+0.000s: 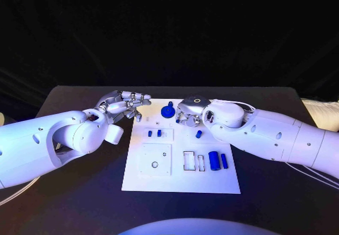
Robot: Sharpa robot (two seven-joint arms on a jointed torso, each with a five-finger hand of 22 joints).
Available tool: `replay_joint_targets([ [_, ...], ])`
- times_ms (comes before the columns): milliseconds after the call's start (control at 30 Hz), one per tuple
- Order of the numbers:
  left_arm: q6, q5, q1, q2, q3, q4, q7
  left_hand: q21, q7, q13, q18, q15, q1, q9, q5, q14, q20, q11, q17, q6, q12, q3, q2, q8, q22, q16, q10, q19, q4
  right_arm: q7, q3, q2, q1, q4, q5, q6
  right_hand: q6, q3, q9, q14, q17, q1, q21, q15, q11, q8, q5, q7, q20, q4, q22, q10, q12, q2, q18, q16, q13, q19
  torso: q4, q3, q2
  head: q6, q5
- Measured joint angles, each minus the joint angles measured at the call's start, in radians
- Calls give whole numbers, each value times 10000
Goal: Assemble the parts on the task board
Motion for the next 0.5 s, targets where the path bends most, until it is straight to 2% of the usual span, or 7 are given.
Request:
replay_joint_targets([
  [100, -1, 0, 0, 1, 0, 0, -2, 0, 0, 0, 0, 0, 0, 0, 0, 0, 0, 0, 0, 0, 0, 0, 0, 0, 0, 0, 0, 0, 0, 140, -2, -9, -9, -83, 133, -112, 0, -34, -6, 0, 0, -56, 0, 0, -18, 0, 0, 0, 0, 19, 2, 21, 0, -55, 0, 39, -38, 0, 0, 3, 0, 0, 0],
  [500, -5, 0, 0, -3, 0, 4, -9, 0, 0, 1, 0, 0, 0, 1, 0, 0, 0, 0, 0, 1, 0, 0, 0, 0, 0, 0, 0, 0, 0, 435, 2, -11, -36, -280, 482, -303, -81, -123, -35, 0, -2, -93, 0, 1, -35, 2, 2, 8, -35, 10, 1, 39, 7, -39, 1, 78, -32, -36, 3, 3, 1, -23, 2],
])
